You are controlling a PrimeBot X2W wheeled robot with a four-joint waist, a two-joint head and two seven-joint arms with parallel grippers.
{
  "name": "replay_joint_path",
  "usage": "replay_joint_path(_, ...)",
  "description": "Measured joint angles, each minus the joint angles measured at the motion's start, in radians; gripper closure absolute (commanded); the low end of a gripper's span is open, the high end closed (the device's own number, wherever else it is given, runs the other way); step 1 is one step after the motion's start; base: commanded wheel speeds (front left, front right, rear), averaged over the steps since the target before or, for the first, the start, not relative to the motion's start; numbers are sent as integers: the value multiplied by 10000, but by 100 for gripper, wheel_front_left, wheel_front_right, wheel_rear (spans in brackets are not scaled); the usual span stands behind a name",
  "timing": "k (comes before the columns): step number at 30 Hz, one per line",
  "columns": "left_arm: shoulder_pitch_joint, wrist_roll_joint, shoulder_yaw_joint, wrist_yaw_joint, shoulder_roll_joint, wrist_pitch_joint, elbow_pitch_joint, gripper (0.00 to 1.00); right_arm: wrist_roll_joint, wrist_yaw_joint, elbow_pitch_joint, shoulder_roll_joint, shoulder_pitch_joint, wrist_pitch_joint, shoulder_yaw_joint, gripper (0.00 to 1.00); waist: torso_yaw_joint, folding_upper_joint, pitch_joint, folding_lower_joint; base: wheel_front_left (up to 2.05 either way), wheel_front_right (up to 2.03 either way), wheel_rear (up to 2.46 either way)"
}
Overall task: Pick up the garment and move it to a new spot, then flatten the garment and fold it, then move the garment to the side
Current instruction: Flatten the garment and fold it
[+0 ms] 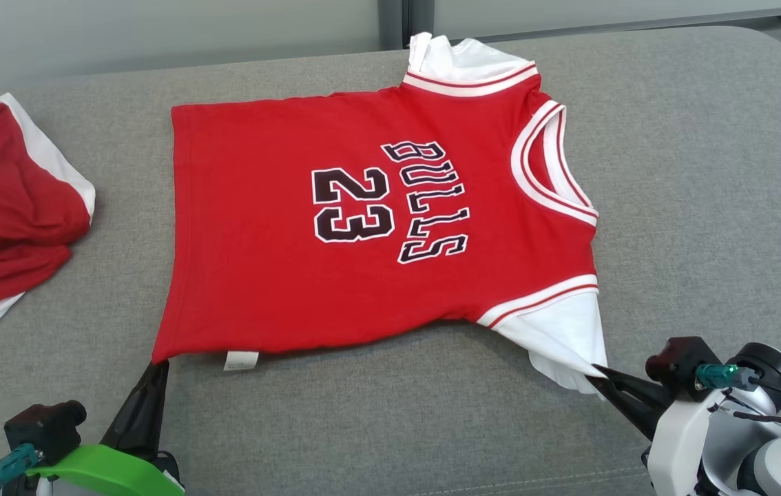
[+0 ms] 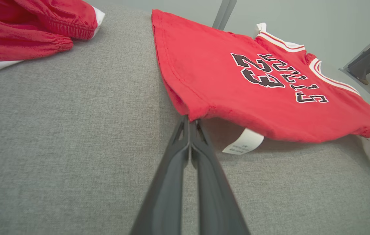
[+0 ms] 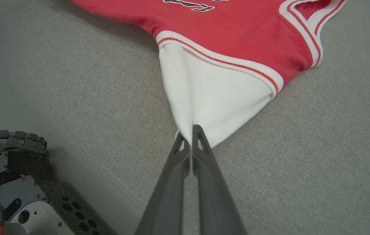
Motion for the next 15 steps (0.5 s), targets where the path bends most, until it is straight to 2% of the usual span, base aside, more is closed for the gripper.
replay_joint_path(11,-339,6,-265,13,441,974,-986,100,-35,-67,-1012,-211,-790,209,-527,100,-94,0,782,0,0,0,0)
replay_joint_path(15,-1133,6,-226,13,761,1484,-1584,100,-48,107,-1264,-460,-1537,470,-759,100,-84,0,1219,0,0,0,0)
